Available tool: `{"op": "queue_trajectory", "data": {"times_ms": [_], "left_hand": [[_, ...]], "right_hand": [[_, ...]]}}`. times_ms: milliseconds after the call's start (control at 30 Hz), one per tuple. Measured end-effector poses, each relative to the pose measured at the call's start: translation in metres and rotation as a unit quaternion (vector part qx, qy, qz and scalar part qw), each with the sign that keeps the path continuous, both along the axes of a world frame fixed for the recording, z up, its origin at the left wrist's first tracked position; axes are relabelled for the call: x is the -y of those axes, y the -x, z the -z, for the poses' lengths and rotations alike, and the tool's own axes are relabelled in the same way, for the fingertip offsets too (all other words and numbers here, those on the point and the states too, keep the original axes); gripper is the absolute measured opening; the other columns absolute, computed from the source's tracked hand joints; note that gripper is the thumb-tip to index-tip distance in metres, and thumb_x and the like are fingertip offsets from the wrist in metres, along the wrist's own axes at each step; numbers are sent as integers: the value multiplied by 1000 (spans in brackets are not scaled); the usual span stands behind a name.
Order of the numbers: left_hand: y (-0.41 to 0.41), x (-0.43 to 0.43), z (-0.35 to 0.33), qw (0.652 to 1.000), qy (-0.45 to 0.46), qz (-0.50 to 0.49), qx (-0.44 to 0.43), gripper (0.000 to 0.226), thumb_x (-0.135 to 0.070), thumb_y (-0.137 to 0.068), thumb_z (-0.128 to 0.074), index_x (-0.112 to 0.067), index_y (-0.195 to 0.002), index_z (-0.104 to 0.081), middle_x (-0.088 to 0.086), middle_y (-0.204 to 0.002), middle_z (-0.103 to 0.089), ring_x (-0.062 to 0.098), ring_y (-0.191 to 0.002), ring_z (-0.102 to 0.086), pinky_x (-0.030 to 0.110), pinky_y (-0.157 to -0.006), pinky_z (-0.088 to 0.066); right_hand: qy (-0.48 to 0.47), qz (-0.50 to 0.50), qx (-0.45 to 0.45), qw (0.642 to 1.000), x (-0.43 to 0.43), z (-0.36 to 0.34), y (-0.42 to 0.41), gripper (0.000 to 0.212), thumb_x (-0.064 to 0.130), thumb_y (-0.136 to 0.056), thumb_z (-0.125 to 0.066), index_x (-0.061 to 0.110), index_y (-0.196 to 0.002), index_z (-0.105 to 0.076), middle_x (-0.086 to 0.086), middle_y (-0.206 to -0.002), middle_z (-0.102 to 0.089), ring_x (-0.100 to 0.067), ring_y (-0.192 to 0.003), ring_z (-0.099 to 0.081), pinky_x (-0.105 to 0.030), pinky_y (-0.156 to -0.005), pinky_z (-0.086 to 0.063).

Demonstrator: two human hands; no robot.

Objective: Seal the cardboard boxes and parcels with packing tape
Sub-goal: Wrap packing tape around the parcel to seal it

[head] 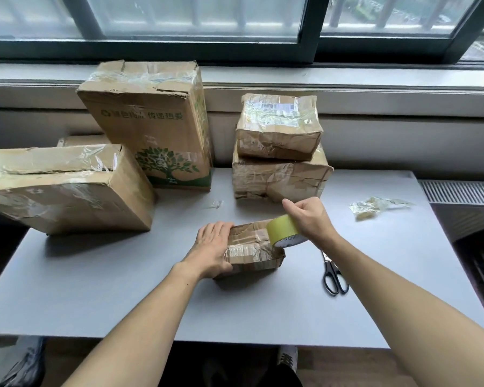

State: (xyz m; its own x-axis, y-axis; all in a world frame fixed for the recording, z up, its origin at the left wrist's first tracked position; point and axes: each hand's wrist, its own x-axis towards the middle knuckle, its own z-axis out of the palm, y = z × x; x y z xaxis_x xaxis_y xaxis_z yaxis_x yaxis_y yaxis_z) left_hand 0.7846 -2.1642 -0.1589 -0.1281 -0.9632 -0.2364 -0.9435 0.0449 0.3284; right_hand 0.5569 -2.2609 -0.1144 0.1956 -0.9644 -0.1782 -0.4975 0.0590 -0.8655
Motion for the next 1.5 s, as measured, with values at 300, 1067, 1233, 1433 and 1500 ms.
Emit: {"op": "queue_trajectory", "data": {"times_ms": [300,1067,1233,1433,1500], "left_hand": [[0,1,2,1000,-1,-2,3,91,-42,-72,-73,-20,-145,-23,0,-135,-34,19,-125,-29,32,-112,-17],[1,0,3,1000,0,5,8,92,-45,-70,-74,-19,-143,-23,-1,-131,-32,19,-122,-28,30,-110,-15],[-4,2,4,1000,-2,5,2,95,-46,-71,-74,-20,-144,-21,-1,-133,-31,19,-123,-26,30,-109,-15],[-4,1,5,1000,-3,5,11,95,-45,-69,-74,-20,-144,-22,-1,-133,-32,20,-122,-28,31,-107,-17],[-5,4,10,1000,1,6,9,95,-44,-68,-74,-20,-144,-23,-1,-134,-32,20,-122,-28,32,-107,-20]], "right_hand": [[110,-36,-253,960,8,-5,-2,58,30,-91,-52,7,-41,-35,-8,-42,-33,-36,-52,-45,-32,-54,-35],[78,-61,-332,938,1,45,3,49,42,-106,-37,13,-68,-51,-20,-84,-68,-42,-83,-61,-36,-65,-34],[207,-110,-345,909,-7,50,-15,45,54,-102,-26,17,-90,-48,-10,-91,-68,-38,-91,-59,-44,-77,-38],[242,-312,-351,849,-15,56,-45,78,79,-82,-25,16,-114,-59,-6,-107,-63,-32,-100,-56,-44,-89,-43],[212,-311,-371,849,-14,59,-47,80,79,-83,-26,17,-123,-55,-7,-117,-60,-32,-108,-54,-43,-93,-41]]}}
